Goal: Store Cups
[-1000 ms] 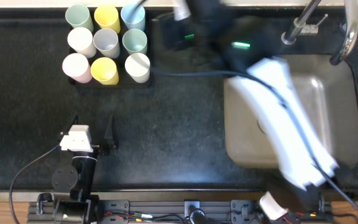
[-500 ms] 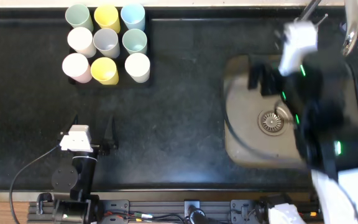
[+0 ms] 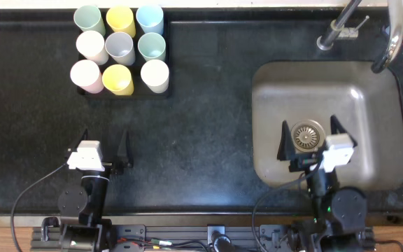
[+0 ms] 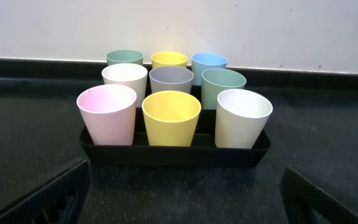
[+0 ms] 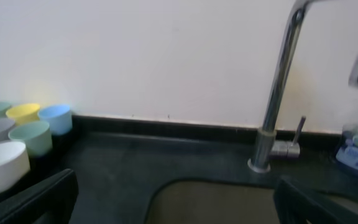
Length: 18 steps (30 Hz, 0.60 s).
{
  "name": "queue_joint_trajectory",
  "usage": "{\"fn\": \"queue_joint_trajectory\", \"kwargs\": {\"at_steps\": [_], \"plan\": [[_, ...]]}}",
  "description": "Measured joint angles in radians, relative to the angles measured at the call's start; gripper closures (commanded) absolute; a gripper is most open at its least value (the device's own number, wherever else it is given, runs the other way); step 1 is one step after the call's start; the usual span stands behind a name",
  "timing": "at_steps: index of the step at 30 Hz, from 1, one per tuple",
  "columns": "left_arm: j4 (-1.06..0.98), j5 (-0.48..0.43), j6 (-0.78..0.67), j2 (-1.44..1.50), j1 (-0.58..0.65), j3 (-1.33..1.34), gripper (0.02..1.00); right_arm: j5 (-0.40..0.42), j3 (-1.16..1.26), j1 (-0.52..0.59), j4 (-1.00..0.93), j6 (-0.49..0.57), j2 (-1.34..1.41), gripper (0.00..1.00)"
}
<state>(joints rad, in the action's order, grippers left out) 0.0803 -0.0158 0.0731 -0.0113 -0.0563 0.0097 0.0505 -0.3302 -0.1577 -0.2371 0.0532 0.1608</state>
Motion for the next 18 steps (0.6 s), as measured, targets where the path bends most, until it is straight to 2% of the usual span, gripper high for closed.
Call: {"fn": "queue_joint_trajectory", "kwargs": {"at_steps": [5, 11, 18], "plan": [[-0.001, 0.000, 0.000, 0.000, 0.000, 0.000, 0.018, 0.001, 0.145, 0.000, 0.058, 0.000, -0.141, 0.003], [0.000, 0.000, 0.000, 0.000, 0.000, 0.000, 0.018, 0.002, 0.299, 0.000, 0.293, 0.003, -0.146, 0.005], [0.000, 0.000, 0.000, 0.000, 0.000, 0.000, 0.018, 0.037, 0.312, 0.000, 0.295, 0.004, -0.146, 0.003]]}}
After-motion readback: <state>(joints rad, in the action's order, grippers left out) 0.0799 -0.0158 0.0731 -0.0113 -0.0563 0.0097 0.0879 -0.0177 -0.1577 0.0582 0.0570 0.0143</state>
